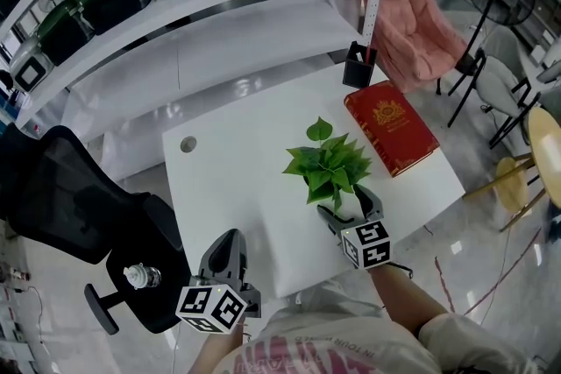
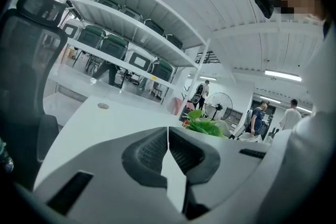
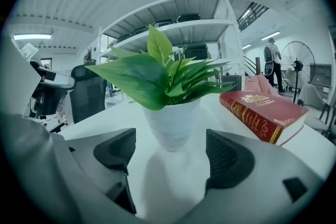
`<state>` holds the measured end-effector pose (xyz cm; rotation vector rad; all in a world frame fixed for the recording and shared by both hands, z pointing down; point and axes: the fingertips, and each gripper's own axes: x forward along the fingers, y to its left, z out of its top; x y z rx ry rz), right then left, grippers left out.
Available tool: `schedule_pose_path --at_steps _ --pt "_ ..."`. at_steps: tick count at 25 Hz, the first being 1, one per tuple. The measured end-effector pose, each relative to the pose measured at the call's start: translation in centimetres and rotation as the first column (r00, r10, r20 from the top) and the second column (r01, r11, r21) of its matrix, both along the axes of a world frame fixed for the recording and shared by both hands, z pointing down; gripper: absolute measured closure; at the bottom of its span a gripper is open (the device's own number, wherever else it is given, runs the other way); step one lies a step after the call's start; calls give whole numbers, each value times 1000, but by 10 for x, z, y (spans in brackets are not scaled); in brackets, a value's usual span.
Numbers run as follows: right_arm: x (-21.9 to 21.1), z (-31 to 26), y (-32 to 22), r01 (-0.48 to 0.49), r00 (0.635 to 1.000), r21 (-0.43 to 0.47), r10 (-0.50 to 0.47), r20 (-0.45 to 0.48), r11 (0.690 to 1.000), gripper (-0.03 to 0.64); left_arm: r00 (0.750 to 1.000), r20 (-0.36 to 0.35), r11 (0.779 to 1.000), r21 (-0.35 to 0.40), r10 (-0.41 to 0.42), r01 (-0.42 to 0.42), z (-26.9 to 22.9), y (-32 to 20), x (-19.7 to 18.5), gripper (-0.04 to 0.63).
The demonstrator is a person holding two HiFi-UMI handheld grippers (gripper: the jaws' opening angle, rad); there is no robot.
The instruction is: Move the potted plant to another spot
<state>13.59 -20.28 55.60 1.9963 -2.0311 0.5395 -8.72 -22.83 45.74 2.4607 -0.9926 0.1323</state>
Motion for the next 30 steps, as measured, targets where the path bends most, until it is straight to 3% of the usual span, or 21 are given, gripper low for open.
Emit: schedule_pose_path --at_steps 17,30 --pt "-7 -21 37 -49 998 -6 49 33 999 196 999 -43 999 17 28 -28 -15 16 -4 569" --pt "-17 -60 53 -8 1000 34 8 18 999 201 996 -72 997 64 47 -42 -41 17 3 569"
